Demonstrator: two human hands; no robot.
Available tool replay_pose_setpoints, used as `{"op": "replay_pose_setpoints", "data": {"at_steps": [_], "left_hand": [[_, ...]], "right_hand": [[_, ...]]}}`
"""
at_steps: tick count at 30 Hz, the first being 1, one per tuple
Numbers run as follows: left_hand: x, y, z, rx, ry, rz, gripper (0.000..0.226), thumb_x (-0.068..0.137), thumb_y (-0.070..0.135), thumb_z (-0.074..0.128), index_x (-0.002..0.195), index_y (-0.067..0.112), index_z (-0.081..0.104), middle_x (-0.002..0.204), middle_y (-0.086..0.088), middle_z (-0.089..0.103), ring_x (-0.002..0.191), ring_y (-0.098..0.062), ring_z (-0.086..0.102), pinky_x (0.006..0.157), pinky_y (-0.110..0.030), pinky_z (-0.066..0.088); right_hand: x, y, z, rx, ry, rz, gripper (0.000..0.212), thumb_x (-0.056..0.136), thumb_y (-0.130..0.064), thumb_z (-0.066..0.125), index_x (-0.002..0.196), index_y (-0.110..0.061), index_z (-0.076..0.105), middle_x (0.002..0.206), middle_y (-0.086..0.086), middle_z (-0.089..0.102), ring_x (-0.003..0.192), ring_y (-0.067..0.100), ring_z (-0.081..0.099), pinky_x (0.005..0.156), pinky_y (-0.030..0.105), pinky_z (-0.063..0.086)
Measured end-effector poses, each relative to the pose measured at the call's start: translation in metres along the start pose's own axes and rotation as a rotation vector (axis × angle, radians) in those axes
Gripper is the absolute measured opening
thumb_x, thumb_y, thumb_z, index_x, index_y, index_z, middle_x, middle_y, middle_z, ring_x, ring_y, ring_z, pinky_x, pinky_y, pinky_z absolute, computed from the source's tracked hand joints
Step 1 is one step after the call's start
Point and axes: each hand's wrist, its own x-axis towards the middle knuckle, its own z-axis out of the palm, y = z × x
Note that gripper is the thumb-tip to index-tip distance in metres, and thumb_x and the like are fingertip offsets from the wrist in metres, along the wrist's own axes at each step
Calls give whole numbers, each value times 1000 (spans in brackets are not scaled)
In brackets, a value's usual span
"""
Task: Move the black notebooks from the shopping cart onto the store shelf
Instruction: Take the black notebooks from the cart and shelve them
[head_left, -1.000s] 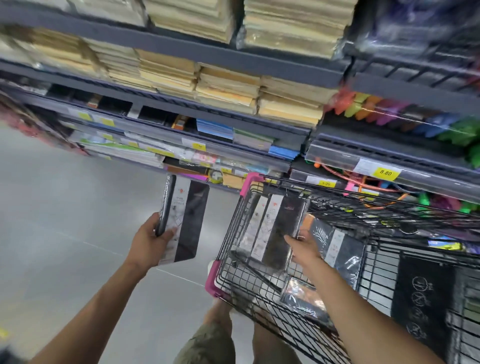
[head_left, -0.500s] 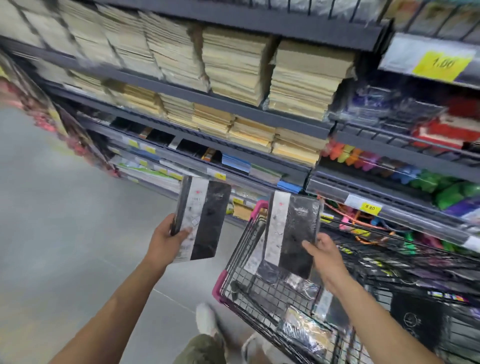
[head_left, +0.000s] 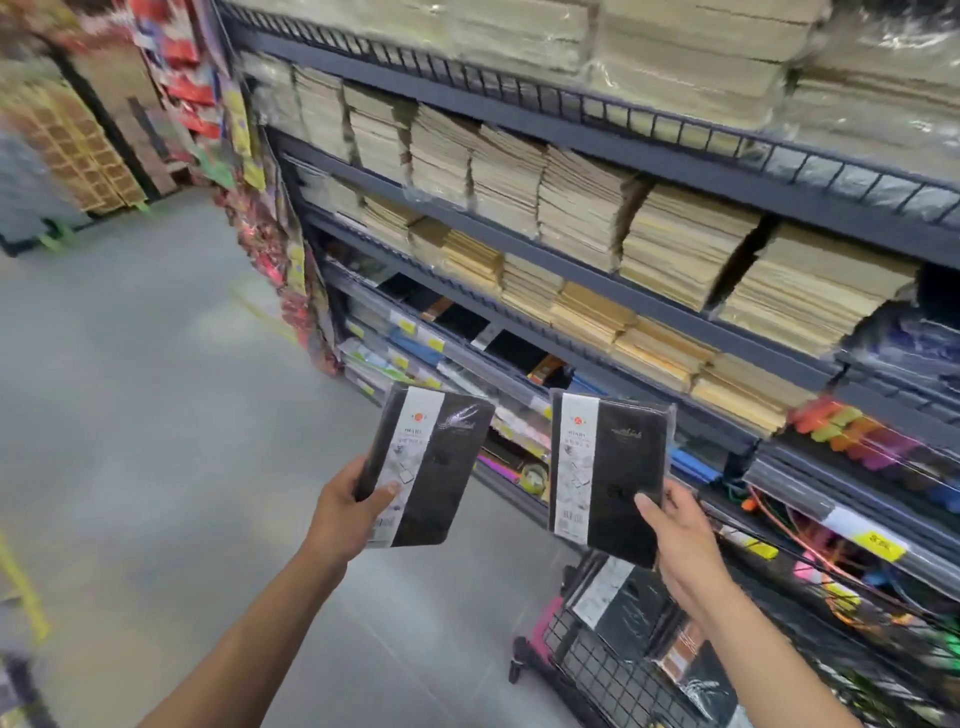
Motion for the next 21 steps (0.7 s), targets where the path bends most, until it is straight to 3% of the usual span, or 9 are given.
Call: {"op": "replay_pose_setpoints", "data": {"at_steps": [2, 5, 8, 12, 15, 18, 21], "left_hand": [[0, -3, -28, -18, 0, 4, 25, 97, 6, 65, 116, 22, 69, 106, 1, 79, 97, -26, 76, 83, -40, 62], [0, -6, -95, -78, 4, 9, 27, 98, 10, 65, 121, 25, 67, 115, 0, 77, 102, -28, 76, 93, -54, 59], [1, -6, -153, -132, 18, 28, 27, 99, 11, 64, 123, 24, 65, 118, 0, 77, 105, -29, 75, 94, -57, 58], [1, -5, -215, -162, 55, 64, 26, 100, 12, 63, 122, 25, 65, 117, 1, 77, 104, -28, 75, 95, -58, 57], [0, -5, -251, -204, 81, 81, 31, 101, 12, 61, 129, 27, 62, 120, 0, 76, 106, -28, 75, 94, -57, 57], [2, -7, -280, -248, 114, 88, 34, 102, 11, 61, 133, 24, 60, 122, -2, 75, 108, -29, 74, 97, -56, 57], [10, -11, -305, -275, 191, 83, 34, 101, 10, 61, 132, 23, 61, 122, -1, 75, 109, -29, 73, 98, -57, 55]], "right_hand": [[-10, -11, 28, 4, -23, -39, 29, 101, -10, 56, 127, -20, 62, 121, -9, 70, 113, 14, 65, 100, 46, 53], [-31, -24, 96, 9, -65, -110, 28, 102, -9, 55, 126, -22, 60, 117, -13, 68, 103, -2, 64, 88, 28, 52], [-46, -33, 158, -1, -107, -159, 33, 102, -6, 53, 133, -14, 58, 126, -5, 68, 109, 1, 65, 94, 27, 50], [-63, -44, 229, -34, -176, -187, 29, 104, -5, 51, 129, -15, 59, 120, -8, 70, 99, -3, 69, 79, 20, 51], [-71, -53, 276, -43, -202, -204, 26, 104, -7, 51, 126, -17, 59, 118, -7, 69, 97, 0, 67, 79, 24, 52], [-73, -62, 317, -36, -257, -220, 23, 104, -7, 50, 123, -17, 59, 116, -7, 69, 93, -3, 67, 70, 15, 53], [-70, -69, 357, -48, -306, -239, 23, 104, -7, 49, 118, -22, 60, 118, -6, 70, 98, 3, 67, 81, 26, 55]]}}
